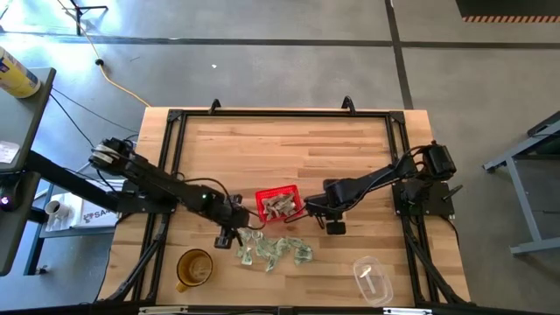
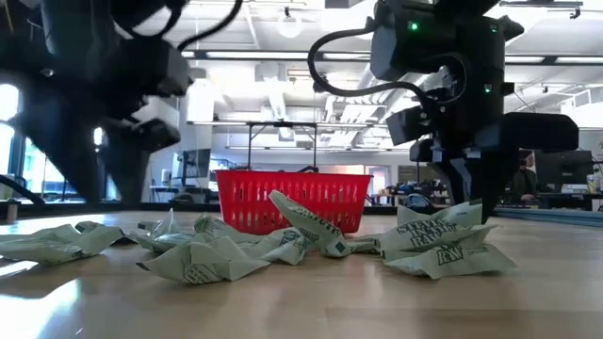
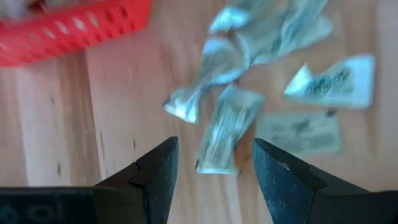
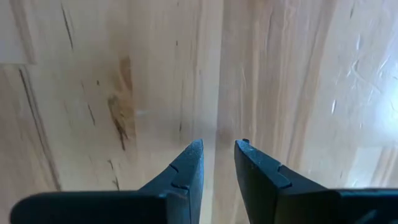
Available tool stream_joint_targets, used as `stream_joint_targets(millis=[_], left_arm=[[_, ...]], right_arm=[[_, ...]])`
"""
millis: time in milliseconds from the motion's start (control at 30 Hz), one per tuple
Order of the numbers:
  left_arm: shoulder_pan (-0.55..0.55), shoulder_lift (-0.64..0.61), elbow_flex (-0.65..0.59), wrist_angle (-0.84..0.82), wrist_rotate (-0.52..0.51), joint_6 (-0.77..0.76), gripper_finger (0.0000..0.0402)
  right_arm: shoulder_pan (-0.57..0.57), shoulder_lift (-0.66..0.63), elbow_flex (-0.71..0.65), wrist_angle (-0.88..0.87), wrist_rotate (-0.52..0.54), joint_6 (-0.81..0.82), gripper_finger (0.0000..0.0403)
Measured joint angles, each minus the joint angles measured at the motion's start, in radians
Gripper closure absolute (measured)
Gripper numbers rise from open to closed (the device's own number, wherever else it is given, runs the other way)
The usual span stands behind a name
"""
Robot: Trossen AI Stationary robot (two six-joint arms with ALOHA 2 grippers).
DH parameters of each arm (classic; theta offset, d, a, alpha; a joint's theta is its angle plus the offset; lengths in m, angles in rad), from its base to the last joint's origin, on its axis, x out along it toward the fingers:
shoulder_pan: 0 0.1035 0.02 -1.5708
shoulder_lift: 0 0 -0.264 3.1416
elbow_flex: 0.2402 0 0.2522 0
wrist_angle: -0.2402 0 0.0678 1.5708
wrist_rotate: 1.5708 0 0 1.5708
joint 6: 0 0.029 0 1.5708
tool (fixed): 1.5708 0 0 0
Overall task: Pick and place Stevia / Truvia into bins
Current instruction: Put the stevia packet into the orange basket
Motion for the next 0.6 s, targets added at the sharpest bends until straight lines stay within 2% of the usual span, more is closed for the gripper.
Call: stream_joint_targets(millis=[100,267,367,467,533,600], left_arm=[[-0.001,0.046,0.0,0.005,0.038,0.005,0.0163],[-0.002,0.094,0.002,0.015,0.021,0.007,0.018],[-0.002,0.102,0.003,0.015,-0.003,0.009,0.0228],[-0.001,0.096,0.007,-0.005,-0.018,0.009,0.0302],[0.0,0.098,0.032,-0.061,-0.023,0.009,0.036],[-0.002,0.09,0.067,-0.173,-0.027,0.009,0.038]], right_arm=[[0.0,0.0,0.0,0.018,0.0,0.0,0.032],[0.0,0.0,0.0,0.043,0.0,0.0,0.032],[0.0,0.0,0.0,0.062,0.0,0.0,0.032],[0.0,0.0,0.0,0.084,-0.001,-0.002,0.032],[0.0,0.0,0.0,0.099,-0.001,0.0,0.032],[0.0,0.0,0.0,0.116,-0.001,-0.002,0.032]])
